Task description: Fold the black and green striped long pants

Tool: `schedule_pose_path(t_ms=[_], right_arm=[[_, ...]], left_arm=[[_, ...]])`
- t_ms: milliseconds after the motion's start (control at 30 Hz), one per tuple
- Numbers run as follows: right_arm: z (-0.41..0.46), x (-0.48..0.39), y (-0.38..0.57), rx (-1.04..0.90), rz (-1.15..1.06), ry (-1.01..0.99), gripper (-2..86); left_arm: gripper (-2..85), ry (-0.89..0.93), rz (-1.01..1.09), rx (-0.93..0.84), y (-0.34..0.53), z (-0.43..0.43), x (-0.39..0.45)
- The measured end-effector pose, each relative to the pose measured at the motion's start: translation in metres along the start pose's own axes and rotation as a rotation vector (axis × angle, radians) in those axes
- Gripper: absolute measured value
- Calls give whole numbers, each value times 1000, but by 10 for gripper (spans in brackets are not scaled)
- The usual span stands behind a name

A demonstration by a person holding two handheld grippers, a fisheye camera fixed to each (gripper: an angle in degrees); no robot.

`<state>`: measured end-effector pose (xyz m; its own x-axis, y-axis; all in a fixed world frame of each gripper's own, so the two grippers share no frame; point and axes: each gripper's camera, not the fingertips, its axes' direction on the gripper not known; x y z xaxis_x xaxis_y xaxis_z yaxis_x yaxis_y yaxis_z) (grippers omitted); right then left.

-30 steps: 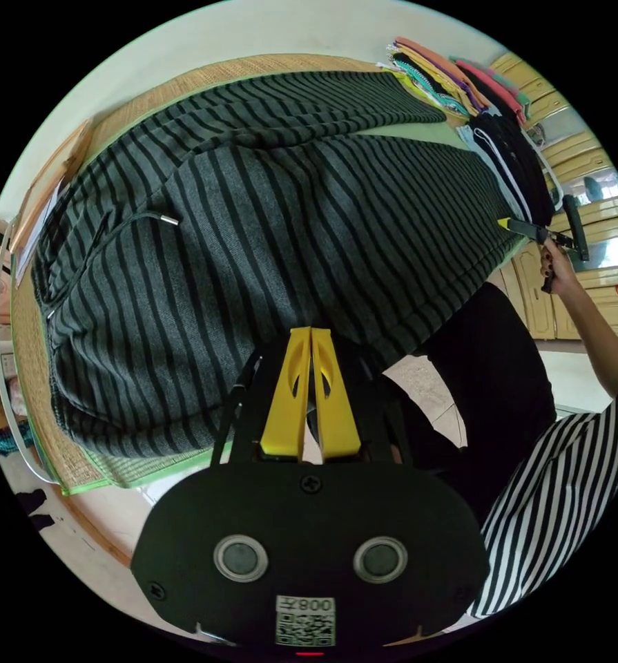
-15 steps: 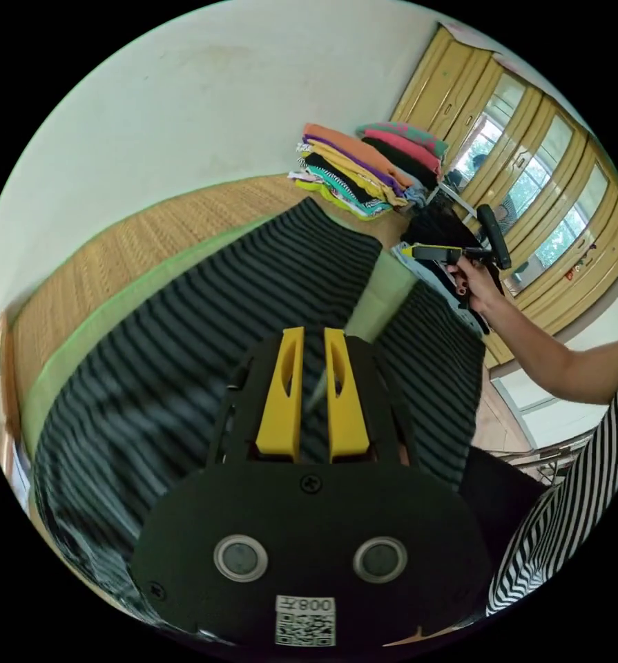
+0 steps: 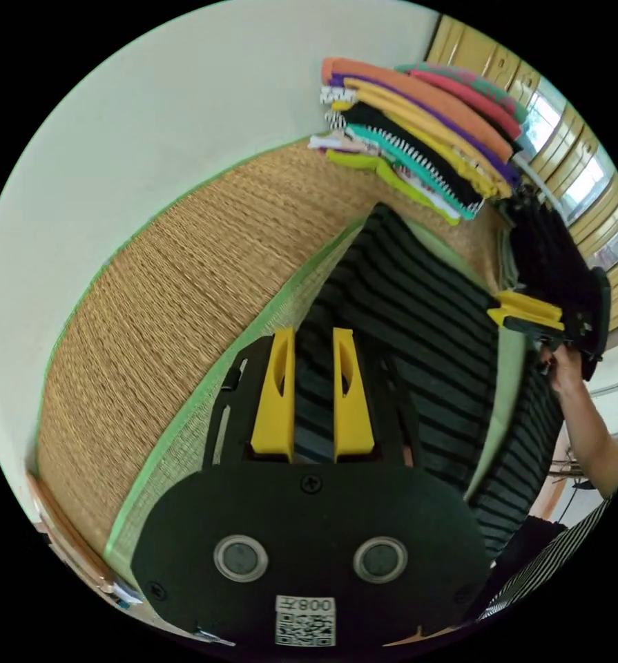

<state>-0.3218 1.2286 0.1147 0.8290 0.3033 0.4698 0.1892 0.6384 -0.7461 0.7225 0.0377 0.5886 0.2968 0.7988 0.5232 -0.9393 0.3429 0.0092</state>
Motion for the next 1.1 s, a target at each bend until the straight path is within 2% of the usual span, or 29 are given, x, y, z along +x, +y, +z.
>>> schedule_pose_path(t_ms=[133,267,400,467,600,700,767,833,1000,1100], right_arm=[[-15,-3,5,19,-17,-12,43],[-81,0,17,167,-39,-67,28],[-104,10,8,176,-31,-78,25],[-90,22,-3,102,59,-41,22],[-105,19,10,107,66,-51,40],[-118,1,47,39,17,-38,80],[-124,-15,91,-55,-12,-36,93],[-129,-24,127,-127,0,24,100],[-123,-33,197,-313,98,148,103],[-107,-31,206,-350,153,102,83]], left_arm=[[36,-28,10,29,-7,0,8],[22,-5,38,175,-7,-39,17],[19,19,25,230,-12,-57,14],[19,-7,-23,161,-18,-50,13],[25,26,-35,198,-7,-62,23],[30,187,90,181,16,-70,55],[40,318,203,97,42,-65,94],[51,372,272,42,62,-61,123],[67,332,391,-102,92,-56,178],[47,191,434,-123,103,-64,201]])
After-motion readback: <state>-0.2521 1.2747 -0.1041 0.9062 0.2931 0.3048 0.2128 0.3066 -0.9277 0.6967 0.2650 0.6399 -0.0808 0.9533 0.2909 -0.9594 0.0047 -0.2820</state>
